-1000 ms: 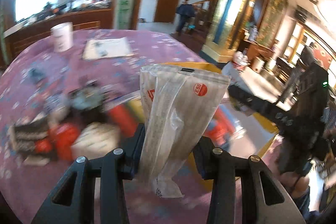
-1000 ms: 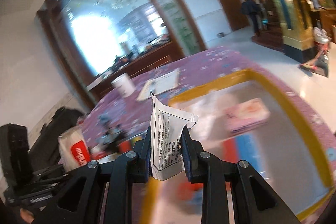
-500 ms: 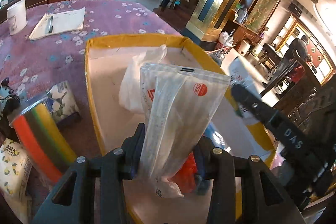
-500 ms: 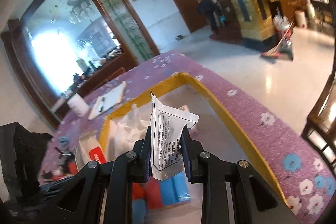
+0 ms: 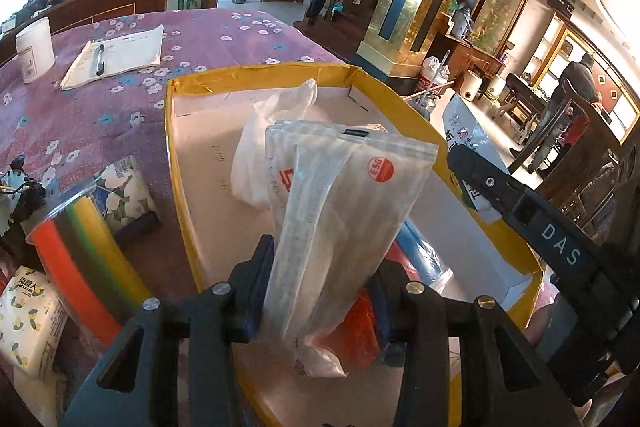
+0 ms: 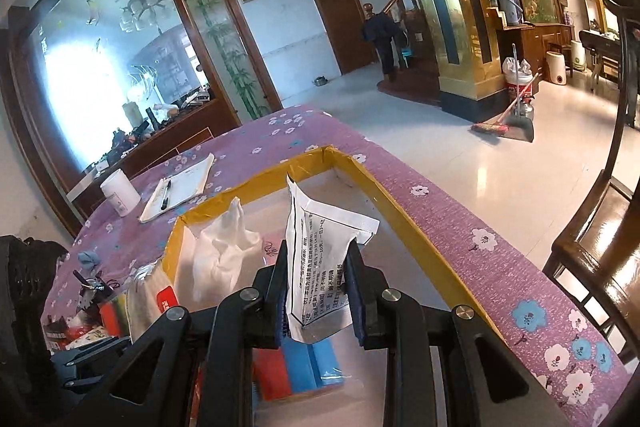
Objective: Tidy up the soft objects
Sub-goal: 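Carry the plastic package with the left tool while the right tool carries the sachet to the tray, then lower the package into the tray and open the left tool while the right tool releases the sachet there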
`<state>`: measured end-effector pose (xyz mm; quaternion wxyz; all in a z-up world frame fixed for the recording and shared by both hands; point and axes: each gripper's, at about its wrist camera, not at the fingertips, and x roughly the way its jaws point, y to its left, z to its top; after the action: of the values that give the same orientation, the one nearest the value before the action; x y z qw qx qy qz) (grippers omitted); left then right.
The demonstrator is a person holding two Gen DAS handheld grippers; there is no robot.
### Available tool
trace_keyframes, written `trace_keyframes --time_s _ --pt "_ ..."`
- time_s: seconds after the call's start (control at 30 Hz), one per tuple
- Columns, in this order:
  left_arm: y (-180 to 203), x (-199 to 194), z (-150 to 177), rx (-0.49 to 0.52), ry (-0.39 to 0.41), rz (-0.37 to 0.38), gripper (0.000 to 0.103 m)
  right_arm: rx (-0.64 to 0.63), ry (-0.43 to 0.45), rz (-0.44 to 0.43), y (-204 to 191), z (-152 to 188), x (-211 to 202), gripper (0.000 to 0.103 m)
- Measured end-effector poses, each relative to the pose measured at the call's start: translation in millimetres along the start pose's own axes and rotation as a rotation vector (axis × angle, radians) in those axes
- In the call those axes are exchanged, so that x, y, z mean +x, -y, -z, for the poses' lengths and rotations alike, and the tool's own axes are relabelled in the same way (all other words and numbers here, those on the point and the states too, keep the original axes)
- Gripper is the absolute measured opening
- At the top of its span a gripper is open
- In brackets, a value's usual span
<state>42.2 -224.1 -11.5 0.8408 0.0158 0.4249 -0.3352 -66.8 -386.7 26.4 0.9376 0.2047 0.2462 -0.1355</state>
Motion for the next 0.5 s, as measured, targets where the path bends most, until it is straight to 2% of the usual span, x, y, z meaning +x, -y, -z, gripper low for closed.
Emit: trace_keyframes --time_s 0.5 --pt "12.7 -6.5 6.9 0.021 0.018 0.001 0.047 -0.002 0.01 0.009 -1.1 2.1 -2.4 0.029"
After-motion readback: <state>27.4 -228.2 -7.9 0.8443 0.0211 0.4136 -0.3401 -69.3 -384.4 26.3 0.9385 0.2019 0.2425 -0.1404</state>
